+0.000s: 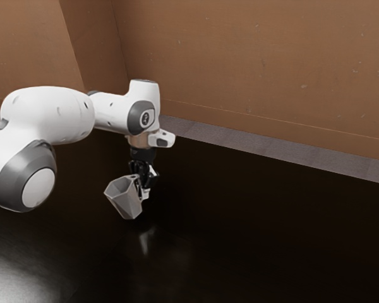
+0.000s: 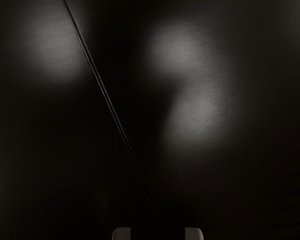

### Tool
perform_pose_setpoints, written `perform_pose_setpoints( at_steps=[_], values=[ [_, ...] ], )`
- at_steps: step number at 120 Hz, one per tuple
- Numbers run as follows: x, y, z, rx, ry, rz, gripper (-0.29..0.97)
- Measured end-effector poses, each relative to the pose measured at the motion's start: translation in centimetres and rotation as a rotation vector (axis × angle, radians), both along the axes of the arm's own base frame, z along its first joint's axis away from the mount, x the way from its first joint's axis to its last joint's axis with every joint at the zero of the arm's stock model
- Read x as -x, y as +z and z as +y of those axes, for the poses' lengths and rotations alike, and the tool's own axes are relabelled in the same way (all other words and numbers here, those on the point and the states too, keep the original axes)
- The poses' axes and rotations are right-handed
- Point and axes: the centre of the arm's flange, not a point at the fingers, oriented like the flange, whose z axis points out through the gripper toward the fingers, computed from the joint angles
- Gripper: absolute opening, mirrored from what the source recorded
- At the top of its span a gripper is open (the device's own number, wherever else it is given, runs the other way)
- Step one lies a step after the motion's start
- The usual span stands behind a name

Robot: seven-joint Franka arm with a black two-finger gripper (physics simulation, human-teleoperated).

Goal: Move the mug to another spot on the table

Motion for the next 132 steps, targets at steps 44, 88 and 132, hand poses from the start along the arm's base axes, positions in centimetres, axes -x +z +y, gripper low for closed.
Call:
perform_pose_setpoints(
  at_steps=[44,88,132],
  values=[
    [0.1,-2.3,2.1,-0.05,0.043,0.026,-0.06],
    [0.3,-4.2,2.2,-0.062,0.056,0.049,0.11],
    [0.5,-4.5,1.9,-0.045,0.059,0.057,0.58]
  ],
)
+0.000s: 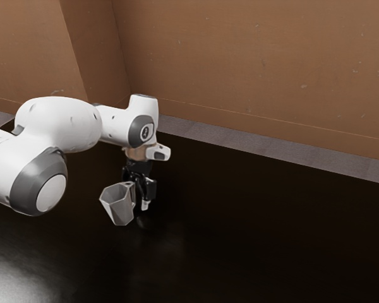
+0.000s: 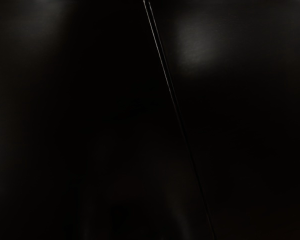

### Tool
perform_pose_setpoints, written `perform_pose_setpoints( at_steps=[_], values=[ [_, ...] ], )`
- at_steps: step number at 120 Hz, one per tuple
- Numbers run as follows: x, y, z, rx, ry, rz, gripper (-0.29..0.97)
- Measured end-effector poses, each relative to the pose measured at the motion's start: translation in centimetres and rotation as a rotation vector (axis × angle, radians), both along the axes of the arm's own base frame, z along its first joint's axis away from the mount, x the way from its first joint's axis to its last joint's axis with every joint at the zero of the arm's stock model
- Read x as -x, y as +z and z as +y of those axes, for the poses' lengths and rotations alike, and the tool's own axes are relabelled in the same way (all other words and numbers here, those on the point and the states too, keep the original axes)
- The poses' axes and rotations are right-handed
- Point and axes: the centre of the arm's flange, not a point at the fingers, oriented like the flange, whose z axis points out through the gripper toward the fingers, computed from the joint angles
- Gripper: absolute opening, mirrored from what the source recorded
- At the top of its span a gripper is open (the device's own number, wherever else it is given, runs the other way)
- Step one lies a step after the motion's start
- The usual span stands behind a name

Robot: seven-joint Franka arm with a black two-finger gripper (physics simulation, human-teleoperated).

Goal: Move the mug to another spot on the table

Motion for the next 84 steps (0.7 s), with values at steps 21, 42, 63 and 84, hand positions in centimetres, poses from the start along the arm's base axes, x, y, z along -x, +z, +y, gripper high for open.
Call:
perform_pose_setpoints(
  at_steps=[21,42,63,84],
  values=[
    [-0.3,0.3,-0.5,0.006,-0.008,-0.014,0.63],
    [-1.0,1.3,-1.5,0.008,-0.024,-0.046,0.66],
    [-3.4,8.6,-4.6,0.029,-0.079,-0.185,0.67],
    [3.1,24.6,-9.1,0.162,-0.161,-0.329,0.68]
  ],
)
